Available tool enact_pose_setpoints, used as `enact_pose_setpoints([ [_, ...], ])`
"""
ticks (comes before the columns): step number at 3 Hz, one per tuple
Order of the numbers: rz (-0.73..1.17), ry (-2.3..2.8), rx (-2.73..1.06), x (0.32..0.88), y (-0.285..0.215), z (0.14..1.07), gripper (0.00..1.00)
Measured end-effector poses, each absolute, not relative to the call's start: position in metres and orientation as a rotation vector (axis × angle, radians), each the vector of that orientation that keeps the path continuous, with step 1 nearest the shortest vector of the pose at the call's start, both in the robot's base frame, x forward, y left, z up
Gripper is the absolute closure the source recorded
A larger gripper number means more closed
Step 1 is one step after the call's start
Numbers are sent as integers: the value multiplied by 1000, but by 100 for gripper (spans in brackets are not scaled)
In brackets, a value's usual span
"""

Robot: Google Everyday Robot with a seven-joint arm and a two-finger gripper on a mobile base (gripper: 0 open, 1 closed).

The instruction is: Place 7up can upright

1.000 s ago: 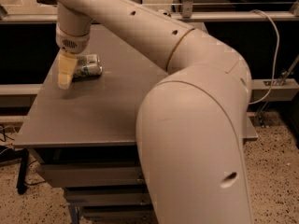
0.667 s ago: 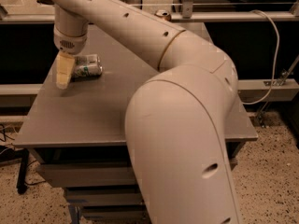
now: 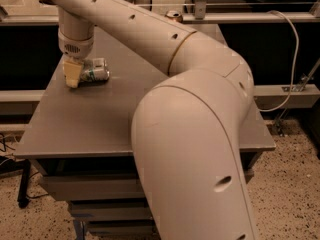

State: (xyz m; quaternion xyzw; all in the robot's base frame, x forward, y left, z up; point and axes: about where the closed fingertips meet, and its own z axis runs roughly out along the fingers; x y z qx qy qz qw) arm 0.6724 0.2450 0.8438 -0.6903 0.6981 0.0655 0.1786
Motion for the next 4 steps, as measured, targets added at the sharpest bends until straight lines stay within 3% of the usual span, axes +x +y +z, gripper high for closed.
enact_pose_setpoints([
  [2,213,1919,-1886,671,235,863,89],
  [3,276,1819,-1831,667,229,884,100],
  [4,317,1709,-1671,682,184,918,100],
])
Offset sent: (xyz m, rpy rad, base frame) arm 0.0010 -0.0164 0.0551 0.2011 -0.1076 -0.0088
